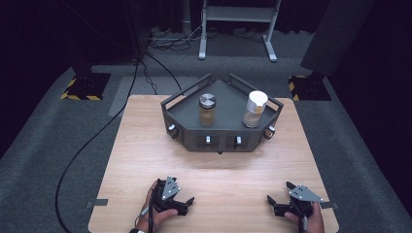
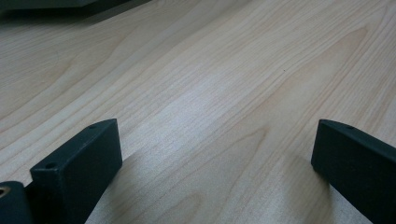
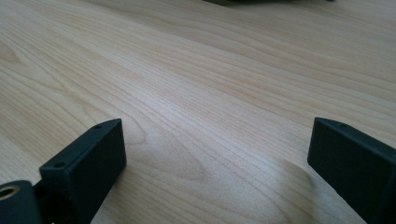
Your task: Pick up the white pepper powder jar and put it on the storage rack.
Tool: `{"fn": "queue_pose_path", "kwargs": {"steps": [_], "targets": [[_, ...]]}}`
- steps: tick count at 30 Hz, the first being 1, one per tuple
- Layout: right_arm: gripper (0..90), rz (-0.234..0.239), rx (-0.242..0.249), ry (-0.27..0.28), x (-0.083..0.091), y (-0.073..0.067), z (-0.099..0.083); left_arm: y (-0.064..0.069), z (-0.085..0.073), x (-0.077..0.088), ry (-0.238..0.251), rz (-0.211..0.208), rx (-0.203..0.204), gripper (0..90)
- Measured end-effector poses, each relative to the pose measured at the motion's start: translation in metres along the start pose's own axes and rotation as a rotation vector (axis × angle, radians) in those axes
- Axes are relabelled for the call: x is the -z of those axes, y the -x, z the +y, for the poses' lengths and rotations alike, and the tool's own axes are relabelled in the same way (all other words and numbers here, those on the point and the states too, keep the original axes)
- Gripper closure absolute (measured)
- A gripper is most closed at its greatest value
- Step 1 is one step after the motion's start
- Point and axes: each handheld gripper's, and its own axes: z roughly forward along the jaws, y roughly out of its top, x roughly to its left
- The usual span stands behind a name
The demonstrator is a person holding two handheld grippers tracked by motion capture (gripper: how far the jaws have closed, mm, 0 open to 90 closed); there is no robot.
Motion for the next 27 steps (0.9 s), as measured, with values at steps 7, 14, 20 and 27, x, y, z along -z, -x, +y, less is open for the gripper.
{"fn": "queue_pose_path", "kwargs": {"steps": [7,14,20,27], "targets": [[4.0,0.014,-0.025,-0.021,-0.0017,0.0044,0.0035,-0.0001,0.0001,0.0001,-0.001,0.000,-0.002,1.7],[3.9,0.037,-0.024,-0.025,-0.0036,0.0086,0.0051,0.0000,0.0000,0.0000,0.000,0.000,-0.001,1.8],[3.7,0.031,-0.028,-0.026,-0.0039,0.0075,0.0054,0.0000,0.0001,0.0001,-0.001,0.001,-0.002,1.7],[3.6,0.026,-0.031,-0.026,-0.0040,0.0066,0.0056,0.0000,0.0000,0.0000,0.000,0.001,-0.001,1.7]]}}
